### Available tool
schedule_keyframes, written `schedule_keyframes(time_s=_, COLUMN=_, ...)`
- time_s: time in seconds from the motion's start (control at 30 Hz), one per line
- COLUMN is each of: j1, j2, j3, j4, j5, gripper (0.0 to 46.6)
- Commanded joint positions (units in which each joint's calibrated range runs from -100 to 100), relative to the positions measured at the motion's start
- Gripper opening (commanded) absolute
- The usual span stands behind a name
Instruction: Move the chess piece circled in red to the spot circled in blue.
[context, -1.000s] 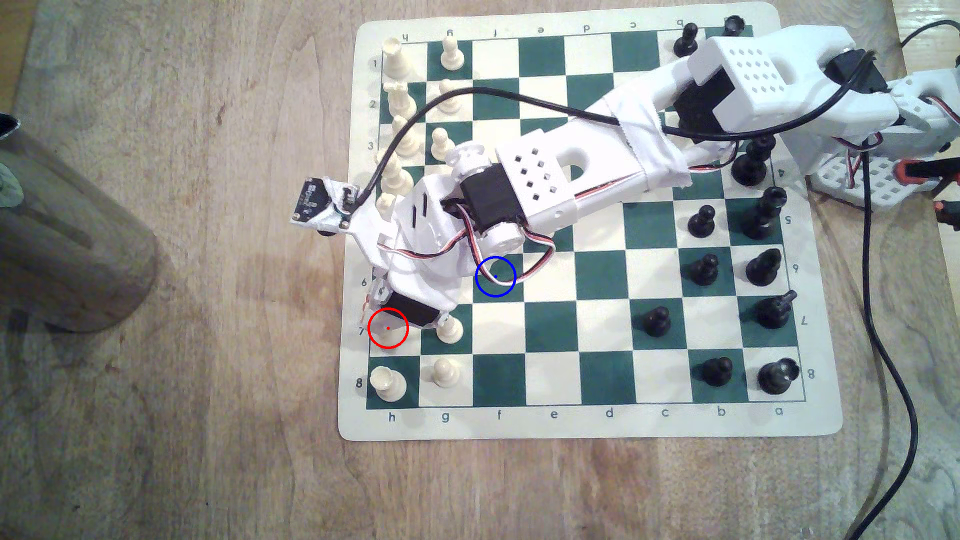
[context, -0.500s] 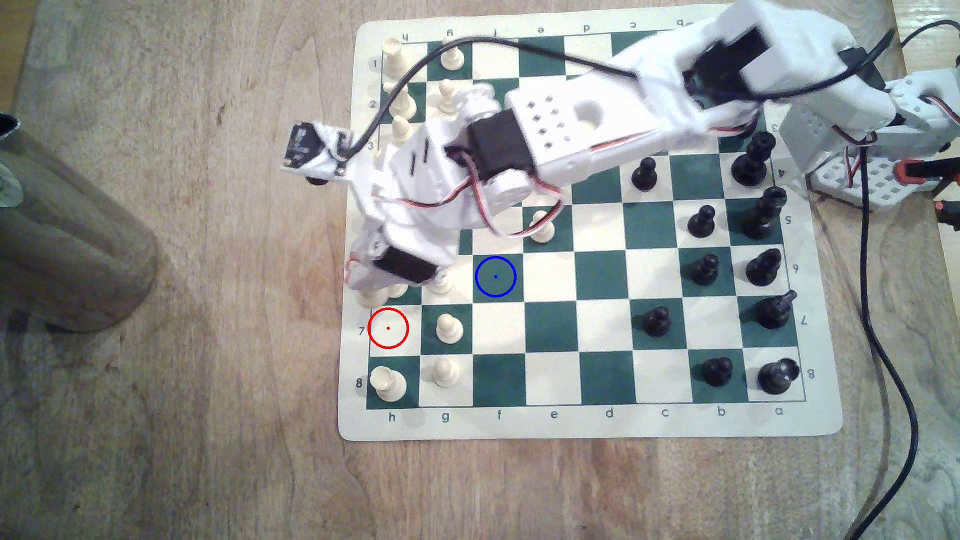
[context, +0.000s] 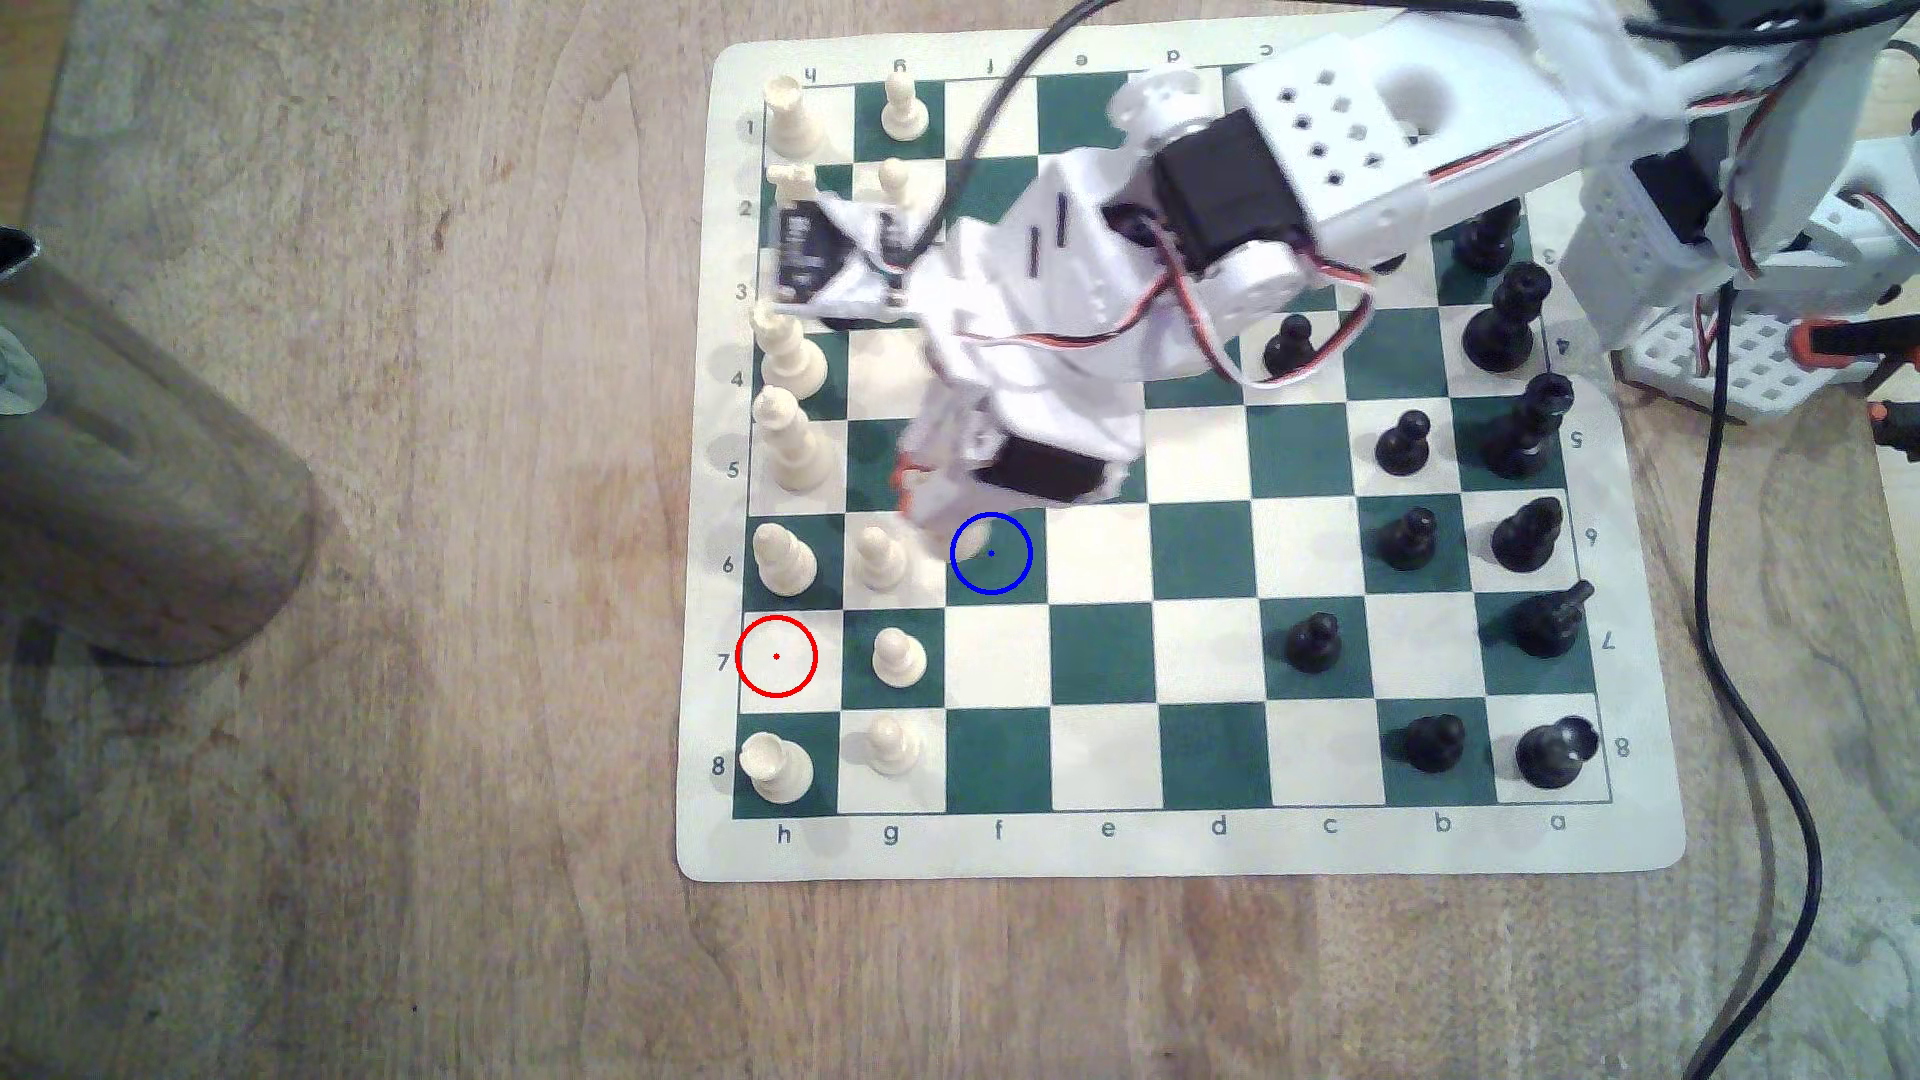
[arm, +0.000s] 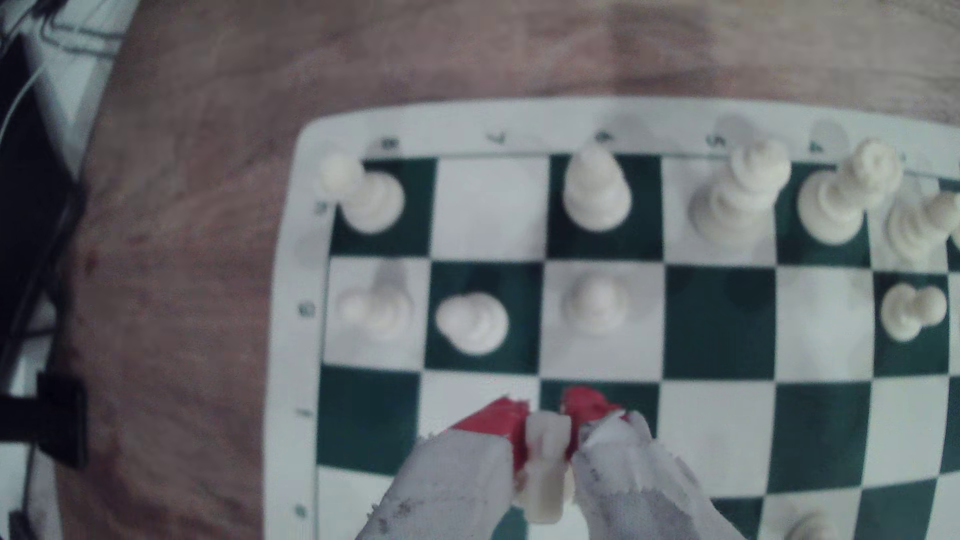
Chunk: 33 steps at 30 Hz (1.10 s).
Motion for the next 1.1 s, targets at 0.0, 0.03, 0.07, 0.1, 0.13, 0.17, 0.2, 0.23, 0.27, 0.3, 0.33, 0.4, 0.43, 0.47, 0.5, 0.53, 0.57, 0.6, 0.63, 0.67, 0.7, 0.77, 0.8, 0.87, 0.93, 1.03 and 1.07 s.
schedule_keyframes(time_s=0.0, j1=-0.88, j2=-7.68, j3=5.51, j4=-3.83, j5=0.2, gripper=0.5)
schedule_keyframes(time_s=0.03, j1=-0.88, j2=-7.51, j3=6.06, j4=-4.16, j5=0.2, gripper=0.5)
schedule_keyframes(time_s=0.07, j1=-0.88, j2=-7.26, j3=6.33, j4=-4.32, j5=0.2, gripper=0.5)
schedule_keyframes(time_s=0.1, j1=-0.96, j2=-7.0, j3=6.6, j4=-4.57, j5=0.24, gripper=0.5)
schedule_keyframes(time_s=0.13, j1=-1.04, j2=-6.32, j3=6.69, j4=-4.9, j5=0.24, gripper=0.5)
schedule_keyframes(time_s=0.17, j1=-1.12, j2=-5.98, j3=6.69, j4=-5.06, j5=0.24, gripper=0.5)
schedule_keyframes(time_s=0.2, j1=-1.2, j2=-5.56, j3=6.69, j4=-5.39, j5=0.29, gripper=0.5)
schedule_keyframes(time_s=0.23, j1=-1.2, j2=-5.05, j3=6.69, j4=-5.8, j5=0.29, gripper=0.5)
schedule_keyframes(time_s=0.27, j1=-1.12, j2=-3.95, j3=6.42, j4=-6.54, j5=0.29, gripper=0.5)
schedule_keyframes(time_s=0.3, j1=-0.81, j2=-3.01, j3=6.42, j4=-7.44, j5=0.29, gripper=0.5)
schedule_keyframes(time_s=0.33, j1=-0.65, j2=-2.59, j3=6.42, j4=-7.68, j5=0.29, gripper=0.5)
schedule_keyframes(time_s=0.4, j1=-0.18, j2=-1.91, j3=6.78, j4=-8.01, j5=0.29, gripper=0.5)
schedule_keyframes(time_s=0.43, j1=0.05, j2=-1.65, j3=6.78, j4=-8.01, j5=0.29, gripper=0.5)
schedule_keyframes(time_s=0.47, j1=0.13, j2=-1.31, j3=6.78, j4=-8.01, j5=0.29, gripper=0.5)
schedule_keyframes(time_s=0.5, j1=0.13, j2=-0.89, j3=6.78, j4=-8.01, j5=0.34, gripper=0.5)
schedule_keyframes(time_s=0.53, j1=0.13, j2=-0.55, j3=6.78, j4=-8.09, j5=0.34, gripper=0.5)
schedule_keyframes(time_s=0.57, j1=0.05, j2=0.3, j3=6.78, j4=-8.34, j5=0.34, gripper=0.5)
schedule_keyframes(time_s=0.6, j1=0.05, j2=0.64, j3=6.96, j4=-8.34, j5=0.34, gripper=0.5)
schedule_keyframes(time_s=0.63, j1=0.05, j2=0.81, j3=7.42, j4=-8.66, j5=0.44, gripper=0.5)
schedule_keyframes(time_s=0.67, j1=0.05, j2=0.72, j3=8.41, j4=-9.65, j5=0.54, gripper=0.5)
schedule_keyframes(time_s=0.7, j1=0.05, j2=-0.04, j3=10.41, j4=-10.96, j5=0.93, gripper=0.5)
schedule_keyframes(time_s=0.77, j1=0.05, j2=-0.8, j3=12.04, j4=-11.86, j5=0.98, gripper=0.5)
schedule_keyframes(time_s=0.8, j1=0.05, j2=-1.14, j3=12.95, j4=-12.35, j5=0.98, gripper=0.5)
schedule_keyframes(time_s=0.87, j1=0.13, j2=-1.91, j3=15.67, j4=-14.56, j5=1.17, gripper=0.5)
schedule_keyframes(time_s=0.93, j1=0.21, j2=-1.91, j3=16.85, j4=-15.79, j5=1.22, gripper=0.5)
schedule_keyframes(time_s=1.03, j1=0.52, j2=-1.4, j3=17.12, j4=-17.18, j5=1.51, gripper=0.5)
schedule_keyframes(time_s=1.07, j1=0.6, j2=-1.4, j3=17.12, j4=-17.51, j5=1.61, gripper=0.5)
